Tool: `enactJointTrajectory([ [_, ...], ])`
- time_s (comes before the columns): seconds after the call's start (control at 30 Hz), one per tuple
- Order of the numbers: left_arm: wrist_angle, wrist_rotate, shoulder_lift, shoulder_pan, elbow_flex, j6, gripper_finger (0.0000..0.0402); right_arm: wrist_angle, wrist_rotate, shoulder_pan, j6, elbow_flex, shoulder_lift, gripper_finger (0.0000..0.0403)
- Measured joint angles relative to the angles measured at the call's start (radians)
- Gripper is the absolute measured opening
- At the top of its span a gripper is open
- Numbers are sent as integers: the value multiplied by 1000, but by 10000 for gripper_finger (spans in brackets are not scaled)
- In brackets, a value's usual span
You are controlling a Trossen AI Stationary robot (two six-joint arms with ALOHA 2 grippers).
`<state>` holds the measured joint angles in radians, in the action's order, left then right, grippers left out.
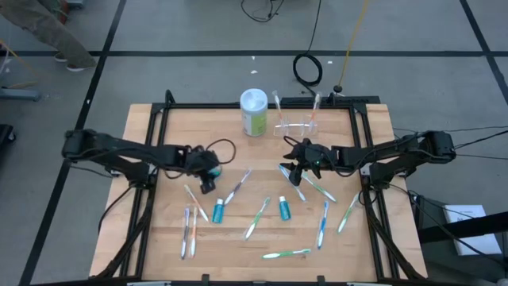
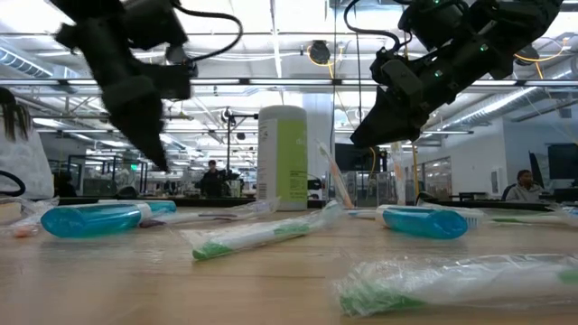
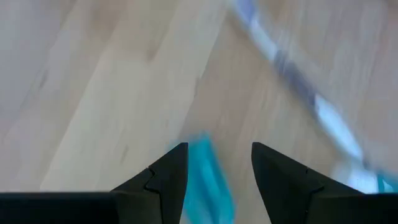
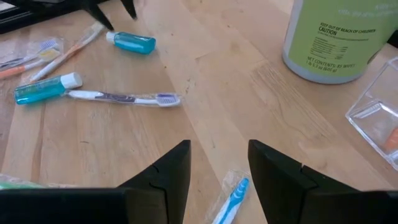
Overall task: Pick & Place toothbrushing station
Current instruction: Put the blue mouthwash into the transparent organizer
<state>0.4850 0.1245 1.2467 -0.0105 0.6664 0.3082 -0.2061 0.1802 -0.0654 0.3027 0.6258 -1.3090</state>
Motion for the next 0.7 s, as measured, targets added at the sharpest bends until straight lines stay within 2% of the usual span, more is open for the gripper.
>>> enactJointTrajectory([
  [0.17,125,10,-145,21,-43,105,182,1,0,0,0,0,0,151],
  [0.33,-24,19,-233,82,-201,181,182,0,0,0,0,0,0,151],
  [0.5,-140,31,-240,134,-346,253,182,-5,0,0,0,0,0,151],
  [0.7,-158,91,-233,139,-394,253,182,-7,0,0,0,0,0,151],
])
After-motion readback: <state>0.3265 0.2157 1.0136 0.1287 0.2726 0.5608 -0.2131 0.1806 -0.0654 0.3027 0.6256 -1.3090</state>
